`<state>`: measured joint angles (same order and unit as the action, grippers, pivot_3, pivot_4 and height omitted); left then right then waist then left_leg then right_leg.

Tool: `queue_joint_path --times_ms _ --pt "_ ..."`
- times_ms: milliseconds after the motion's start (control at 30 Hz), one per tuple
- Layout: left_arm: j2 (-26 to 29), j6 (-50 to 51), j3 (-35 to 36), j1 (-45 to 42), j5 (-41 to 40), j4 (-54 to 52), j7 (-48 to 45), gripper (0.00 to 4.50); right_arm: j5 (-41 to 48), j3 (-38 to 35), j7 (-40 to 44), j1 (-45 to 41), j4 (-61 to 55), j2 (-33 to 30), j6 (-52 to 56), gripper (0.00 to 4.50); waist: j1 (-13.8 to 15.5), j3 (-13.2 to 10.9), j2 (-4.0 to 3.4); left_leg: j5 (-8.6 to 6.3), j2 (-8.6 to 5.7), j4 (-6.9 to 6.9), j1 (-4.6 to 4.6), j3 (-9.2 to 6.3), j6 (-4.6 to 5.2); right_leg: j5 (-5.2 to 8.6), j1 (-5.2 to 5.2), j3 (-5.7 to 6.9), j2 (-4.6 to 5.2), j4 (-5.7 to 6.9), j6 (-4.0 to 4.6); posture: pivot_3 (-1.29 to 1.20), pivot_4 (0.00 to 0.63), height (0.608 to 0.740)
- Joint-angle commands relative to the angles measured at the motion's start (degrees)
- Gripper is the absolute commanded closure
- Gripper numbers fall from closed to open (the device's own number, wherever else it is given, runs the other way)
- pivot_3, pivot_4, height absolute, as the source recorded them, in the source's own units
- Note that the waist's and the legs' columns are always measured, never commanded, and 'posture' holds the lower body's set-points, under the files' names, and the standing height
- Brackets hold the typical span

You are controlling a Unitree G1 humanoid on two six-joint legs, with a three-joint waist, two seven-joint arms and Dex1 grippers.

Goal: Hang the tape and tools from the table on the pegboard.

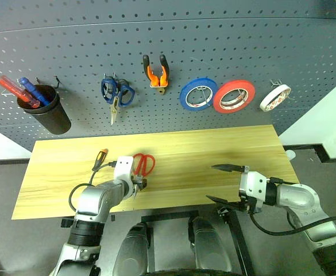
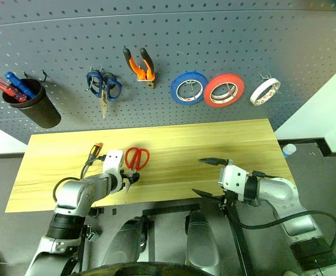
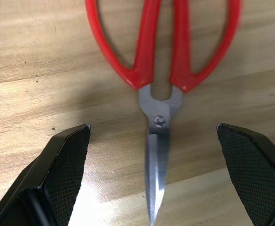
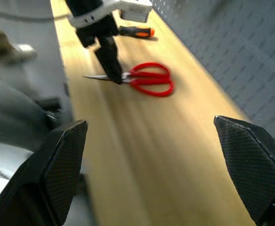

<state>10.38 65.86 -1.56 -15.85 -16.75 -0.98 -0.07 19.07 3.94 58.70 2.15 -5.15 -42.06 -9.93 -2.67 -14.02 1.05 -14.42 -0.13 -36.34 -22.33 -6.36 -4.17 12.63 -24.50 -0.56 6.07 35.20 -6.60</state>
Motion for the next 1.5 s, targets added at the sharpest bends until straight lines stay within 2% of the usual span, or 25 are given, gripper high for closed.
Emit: queue_joint_path --times_ms 33,300,467,700,767,1500 --pt "-0.71 0.15 -0.20 -0.53 1.62 1.08 0.04 0.02 2.81 -2.74 0.33 -0.56 -0.37 0.65 1.78 0.00 -0.01 0.01 0.00 0.00 0.00 0.00 0.01 0.00 0.00 0.00 0.00 0.00 0.00 0.00 -0.01 -0.11 0.196 0.730" --pt "-1.84 1.14 0.73 -2.88 3.72 4.60 -0.12 0.02 1.45 -3.33 -0.65 -2.03 0.00 2.75 2.15 0.00 0.12 0.05 -0.04 0.01 0.00 0.01 0.04 0.00 -0.02 -0.10 0.05 0.01 0.00 0.00 -0.19 -0.11 0.195 0.730" --pt "-1.17 1.44 -0.51 -2.82 5.36 3.92 -0.56 1.48 0.63 -3.54 -1.42 -3.16 0.82 3.72 1.46 0.00 0.10 0.05 -0.05 0.02 0.00 0.00 0.05 0.01 -0.03 -0.13 0.05 0.00 0.00 0.01 -0.22 -0.11 0.191 0.730" --pt "-0.59 2.32 -1.47 -2.17 6.84 2.92 -1.05 3.78 -0.17 -3.31 -2.21 -5.01 1.54 5.24 1.06 0.00 0.00 0.07 -0.05 0.02 0.00 0.01 0.07 0.02 -0.04 -0.14 0.06 -0.01 0.00 0.02 -0.22 -0.11 0.188 0.730" --pt "-0.55 2.40 -1.54 -1.84 7.03 2.63 -1.10 4.10 -0.43 -3.24 -2.31 -5.32 1.69 5.64 1.00 0.00 0.06 0.07 -0.05 0.03 0.00 0.00 0.08 0.02 -0.05 -0.19 0.06 -0.01 0.00 0.04 -0.15 -0.10 0.187 0.730" --pt "3.40 3.24 -0.21 -1.24 7.47 -6.10 -3.72 4.10 -2.14 -2.31 -3.00 -6.96 2.55 8.29 0.28 0.00 0.11 0.09 -0.05 0.04 0.00 -0.03 0.06 0.01 -0.08 -0.31 0.07 -0.01 0.00 0.05 -0.11 -0.10 0.174 0.730"
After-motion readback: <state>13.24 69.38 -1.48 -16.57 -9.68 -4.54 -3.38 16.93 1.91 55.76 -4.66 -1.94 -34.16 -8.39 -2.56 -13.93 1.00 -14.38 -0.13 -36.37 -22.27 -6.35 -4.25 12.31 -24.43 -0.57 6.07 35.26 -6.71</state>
